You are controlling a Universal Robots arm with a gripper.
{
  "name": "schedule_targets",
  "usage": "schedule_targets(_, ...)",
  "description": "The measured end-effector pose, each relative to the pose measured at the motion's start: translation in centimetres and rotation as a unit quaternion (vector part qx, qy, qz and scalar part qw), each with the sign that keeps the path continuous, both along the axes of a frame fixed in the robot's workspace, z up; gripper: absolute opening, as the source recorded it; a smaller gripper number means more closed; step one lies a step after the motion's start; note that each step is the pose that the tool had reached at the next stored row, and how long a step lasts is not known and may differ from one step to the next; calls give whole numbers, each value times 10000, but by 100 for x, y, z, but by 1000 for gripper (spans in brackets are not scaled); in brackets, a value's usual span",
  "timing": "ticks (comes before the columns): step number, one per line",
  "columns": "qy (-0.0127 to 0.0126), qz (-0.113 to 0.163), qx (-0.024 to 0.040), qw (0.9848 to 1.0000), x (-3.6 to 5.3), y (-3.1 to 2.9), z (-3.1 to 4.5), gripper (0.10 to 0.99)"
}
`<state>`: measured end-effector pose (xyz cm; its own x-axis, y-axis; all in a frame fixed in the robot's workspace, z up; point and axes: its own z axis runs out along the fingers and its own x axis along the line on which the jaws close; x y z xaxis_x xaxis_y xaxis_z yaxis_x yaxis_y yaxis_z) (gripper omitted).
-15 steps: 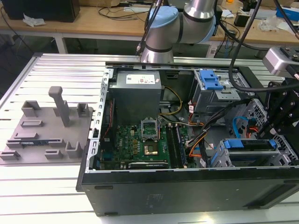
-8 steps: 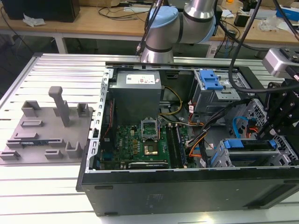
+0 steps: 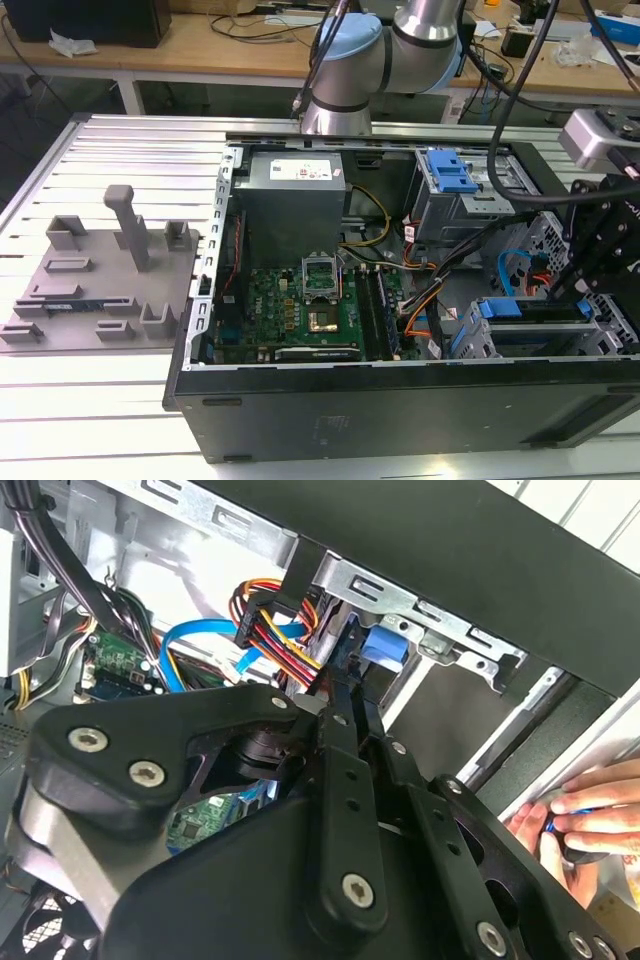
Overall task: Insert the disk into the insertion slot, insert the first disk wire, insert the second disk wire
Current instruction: 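Insert the first disk wire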
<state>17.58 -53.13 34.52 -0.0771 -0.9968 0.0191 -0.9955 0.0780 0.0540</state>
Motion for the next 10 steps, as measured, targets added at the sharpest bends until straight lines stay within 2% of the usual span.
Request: schedule_targets(10,0,1,-2,10000,0,-1,-40,165)
